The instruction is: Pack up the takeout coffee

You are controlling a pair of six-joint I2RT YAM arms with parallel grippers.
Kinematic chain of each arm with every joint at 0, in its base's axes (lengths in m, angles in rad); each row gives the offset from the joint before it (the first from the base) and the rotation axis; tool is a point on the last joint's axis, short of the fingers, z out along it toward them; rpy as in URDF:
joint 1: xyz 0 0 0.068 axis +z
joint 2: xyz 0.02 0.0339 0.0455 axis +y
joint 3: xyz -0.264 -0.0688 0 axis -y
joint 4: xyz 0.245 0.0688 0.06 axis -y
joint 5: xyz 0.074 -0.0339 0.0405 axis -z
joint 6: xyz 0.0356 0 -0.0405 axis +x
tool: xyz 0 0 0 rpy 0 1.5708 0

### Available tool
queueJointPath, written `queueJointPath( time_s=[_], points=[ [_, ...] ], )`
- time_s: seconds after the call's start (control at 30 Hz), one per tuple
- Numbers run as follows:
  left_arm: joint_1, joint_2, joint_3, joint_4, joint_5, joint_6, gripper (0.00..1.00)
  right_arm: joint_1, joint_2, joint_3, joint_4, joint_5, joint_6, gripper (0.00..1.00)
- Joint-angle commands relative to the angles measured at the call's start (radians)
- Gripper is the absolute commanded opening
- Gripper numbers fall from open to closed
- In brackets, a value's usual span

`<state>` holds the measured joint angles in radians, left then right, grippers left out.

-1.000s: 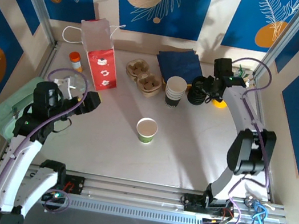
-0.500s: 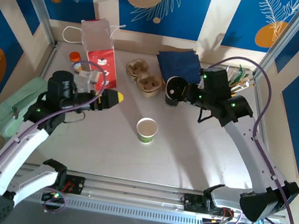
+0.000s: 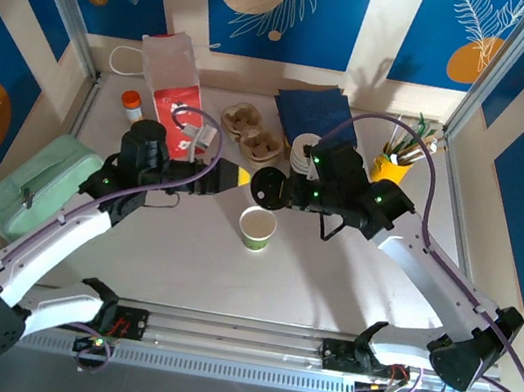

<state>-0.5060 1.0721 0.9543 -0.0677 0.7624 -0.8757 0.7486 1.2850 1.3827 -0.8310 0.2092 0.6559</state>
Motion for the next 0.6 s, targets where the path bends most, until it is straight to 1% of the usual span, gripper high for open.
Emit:
queueJointPath(
  time_s=[0.0,0.03,0.1,0.17,0.27,0.3,0.47,0.57],
  points=[
    [-0.012,0.026,-0.008,-0.008,-0.036,-0.012,0.99,0.034,0.011,0.027,-0.002,0.005,0.012,0.14],
    [-0.014,0.035,0.003,-0.056,-0.064,0.006,0.98,0.042,0.018,0.035,-0.003,0.008,0.011,0.14],
    [-0.021,0.055,0.005,-0.066,-0.058,0.007,0.96,0.053,0.027,0.047,-0.005,0.015,0.007,0.13],
    [-0.033,0.071,0.007,-0.044,-0.029,0.002,0.91,0.064,0.036,0.057,-0.009,0.027,0.001,0.13],
    [-0.04,0.078,0.026,-0.117,-0.047,0.048,0.82,0.072,0.043,0.062,-0.007,0.039,0.001,0.13],
    [-0.04,0.078,0.021,-0.115,-0.042,0.051,0.79,0.074,0.044,0.061,0.0,0.036,0.001,0.13],
    [-0.04,0.081,-0.014,-0.009,0.017,-0.006,0.62,0.08,0.059,0.07,0.007,0.04,-0.003,0.14],
    [-0.04,0.072,-0.029,0.054,0.035,-0.038,0.58,0.084,0.067,0.074,0.004,0.047,-0.013,0.14]
  ],
)
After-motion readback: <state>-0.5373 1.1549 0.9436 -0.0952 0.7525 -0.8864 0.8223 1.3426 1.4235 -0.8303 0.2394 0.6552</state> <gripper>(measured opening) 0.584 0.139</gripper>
